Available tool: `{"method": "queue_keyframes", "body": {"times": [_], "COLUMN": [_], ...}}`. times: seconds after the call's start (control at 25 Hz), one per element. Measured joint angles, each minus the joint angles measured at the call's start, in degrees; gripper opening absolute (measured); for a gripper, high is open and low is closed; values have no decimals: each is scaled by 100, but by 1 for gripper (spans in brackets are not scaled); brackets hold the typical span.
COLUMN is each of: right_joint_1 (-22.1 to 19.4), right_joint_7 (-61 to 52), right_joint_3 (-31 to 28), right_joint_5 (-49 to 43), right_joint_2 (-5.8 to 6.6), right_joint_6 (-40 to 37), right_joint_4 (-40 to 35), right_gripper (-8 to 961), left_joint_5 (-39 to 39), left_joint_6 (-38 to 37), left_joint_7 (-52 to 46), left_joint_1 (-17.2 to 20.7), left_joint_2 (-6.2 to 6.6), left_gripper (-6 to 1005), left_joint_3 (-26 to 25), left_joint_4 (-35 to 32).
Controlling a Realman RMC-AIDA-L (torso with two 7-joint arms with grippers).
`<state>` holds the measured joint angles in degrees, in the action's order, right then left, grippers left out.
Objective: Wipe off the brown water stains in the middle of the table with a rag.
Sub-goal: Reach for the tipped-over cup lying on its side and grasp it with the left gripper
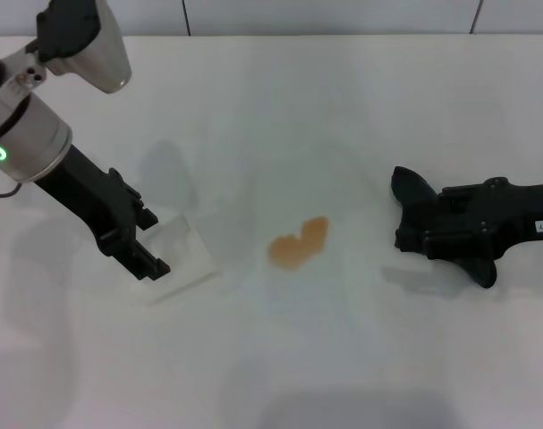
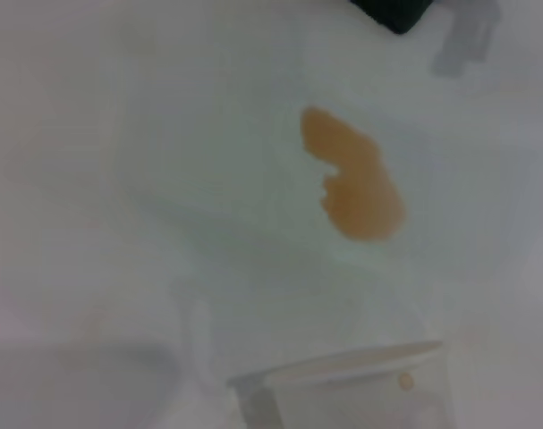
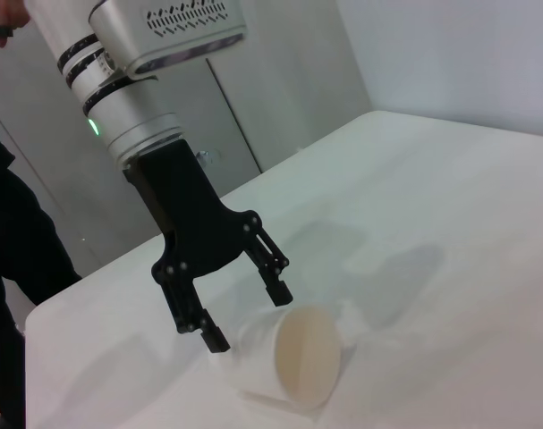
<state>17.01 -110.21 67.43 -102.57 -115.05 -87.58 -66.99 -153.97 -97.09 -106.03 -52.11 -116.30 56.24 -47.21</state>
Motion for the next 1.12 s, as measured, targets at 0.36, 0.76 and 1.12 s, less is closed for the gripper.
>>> {"method": "queue_keyframes", "body": {"times": [0.36,0.76,1.12], "right_joint_1": [-36,-49,-49], "right_joint_7": [0,0,0], "right_joint_3": [-19,-46,-60], "right_joint_5": [0,0,0], "right_joint_2": [2,10,17], "right_joint_6": [-67,-147,-216], "right_joint_4": [-42,-52,-96], "right_gripper": [633,633,633], "left_joint_5": [-11,-10,-10], "left_joint_6": [98,202,291], "left_joint_7": [-35,-93,-149], "left_joint_1": [33,87,112], "left_joint_2": [-49,-171,-193], "left_gripper": [831,831,831], "left_joint_3": [-7,-25,-39], "left_joint_4": [0,-5,-27]}}
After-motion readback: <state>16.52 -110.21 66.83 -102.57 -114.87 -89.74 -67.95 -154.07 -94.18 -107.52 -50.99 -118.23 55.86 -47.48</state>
